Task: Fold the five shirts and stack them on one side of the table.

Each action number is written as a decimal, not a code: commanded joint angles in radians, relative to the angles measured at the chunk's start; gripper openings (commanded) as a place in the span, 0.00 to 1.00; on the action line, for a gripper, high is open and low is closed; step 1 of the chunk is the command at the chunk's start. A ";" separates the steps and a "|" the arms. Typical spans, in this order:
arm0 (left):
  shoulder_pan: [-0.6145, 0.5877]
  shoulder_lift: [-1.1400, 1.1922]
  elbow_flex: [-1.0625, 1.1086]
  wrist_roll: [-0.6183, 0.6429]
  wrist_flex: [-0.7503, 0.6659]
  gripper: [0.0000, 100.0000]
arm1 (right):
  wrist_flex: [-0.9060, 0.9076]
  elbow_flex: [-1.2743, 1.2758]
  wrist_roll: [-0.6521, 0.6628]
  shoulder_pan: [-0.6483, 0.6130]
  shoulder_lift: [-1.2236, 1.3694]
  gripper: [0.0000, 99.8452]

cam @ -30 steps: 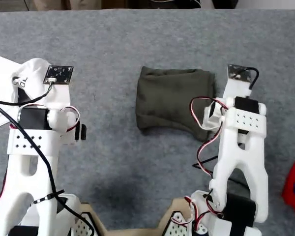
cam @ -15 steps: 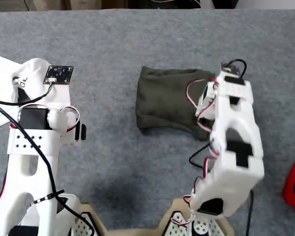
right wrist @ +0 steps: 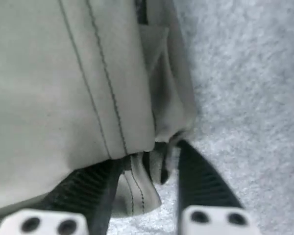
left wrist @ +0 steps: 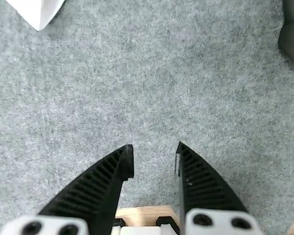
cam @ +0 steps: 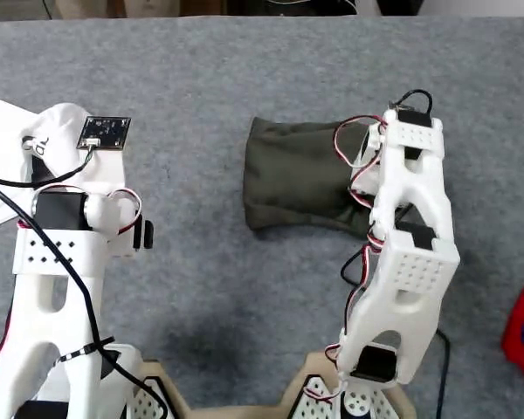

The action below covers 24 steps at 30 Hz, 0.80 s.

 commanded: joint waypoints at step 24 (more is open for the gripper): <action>-0.009 -0.027 -0.003 -0.005 -0.011 0.16 | 0.330 -0.679 0.147 0.343 0.053 0.00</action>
